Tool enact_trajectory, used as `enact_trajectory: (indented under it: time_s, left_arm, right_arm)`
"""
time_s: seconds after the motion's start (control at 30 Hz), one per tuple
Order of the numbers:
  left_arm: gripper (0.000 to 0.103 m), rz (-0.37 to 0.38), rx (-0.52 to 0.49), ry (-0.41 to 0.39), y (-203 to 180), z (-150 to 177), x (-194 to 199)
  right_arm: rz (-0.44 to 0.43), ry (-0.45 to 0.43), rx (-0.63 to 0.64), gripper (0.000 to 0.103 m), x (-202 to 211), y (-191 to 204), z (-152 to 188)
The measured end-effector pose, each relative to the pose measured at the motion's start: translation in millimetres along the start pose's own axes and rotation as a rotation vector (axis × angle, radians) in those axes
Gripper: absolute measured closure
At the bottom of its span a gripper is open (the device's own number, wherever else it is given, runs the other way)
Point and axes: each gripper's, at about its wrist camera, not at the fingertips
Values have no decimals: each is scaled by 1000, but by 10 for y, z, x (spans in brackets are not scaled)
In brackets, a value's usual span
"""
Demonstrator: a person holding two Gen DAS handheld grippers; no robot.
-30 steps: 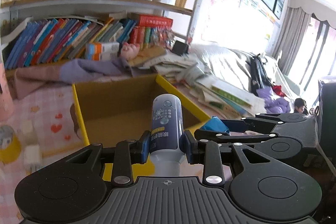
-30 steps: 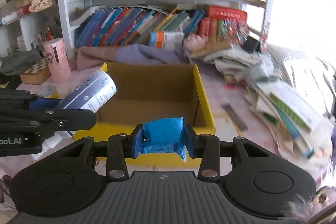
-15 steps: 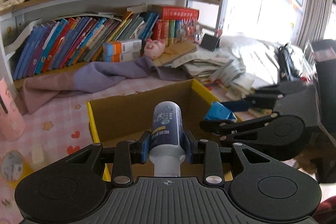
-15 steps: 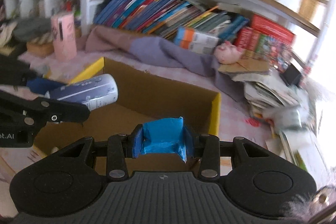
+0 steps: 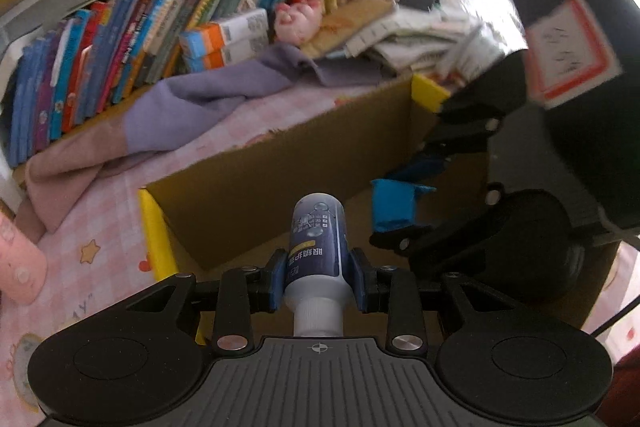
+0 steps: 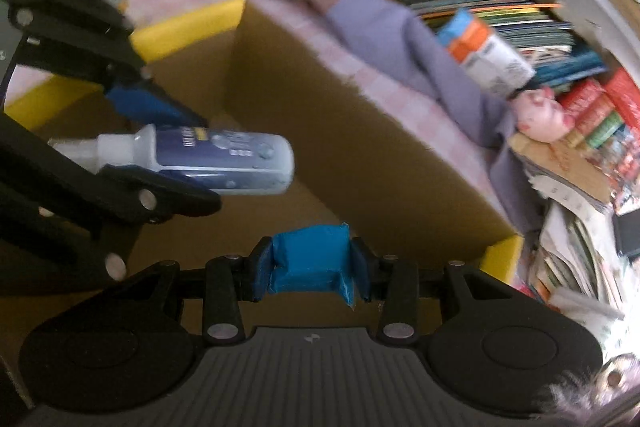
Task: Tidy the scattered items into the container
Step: 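Open the right tool to drop the blue clip while the left tool releases the bottle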
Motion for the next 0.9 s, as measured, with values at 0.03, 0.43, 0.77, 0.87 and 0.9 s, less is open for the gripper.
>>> enact_trajectory:
  time_s: [0.03, 0.43, 0.77, 0.87, 0.9]
  left_arm:
    - [72, 1, -4, 7, -7, -7, -10]
    - [72, -24, 43, 50, -36, 22, 15]
    - [69, -31, 70, 65, -27, -20, -34]
    - [57, -51, 91, 38, -15, -18, 3]
    - [51, -65, 102, 22, -5, -15, 29]
  right_arm:
    - [-9, 13, 11, 65, -33, 14, -4]
    - [-48, 39, 39, 65, -76, 43, 9]
    - [-43, 39, 74, 54, -61, 113, 2]
    - [-33, 27, 81, 40, -40, 127, -5]
    - [-28, 19, 83, 37, -23, 133, -5]
Point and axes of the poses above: each gripper's, at about its wrist camera, not at the fingertips, and x roughly against the way its jaws point, y to its left, z to its underside, and after that the axes turned 10 degrees about x, right-handed
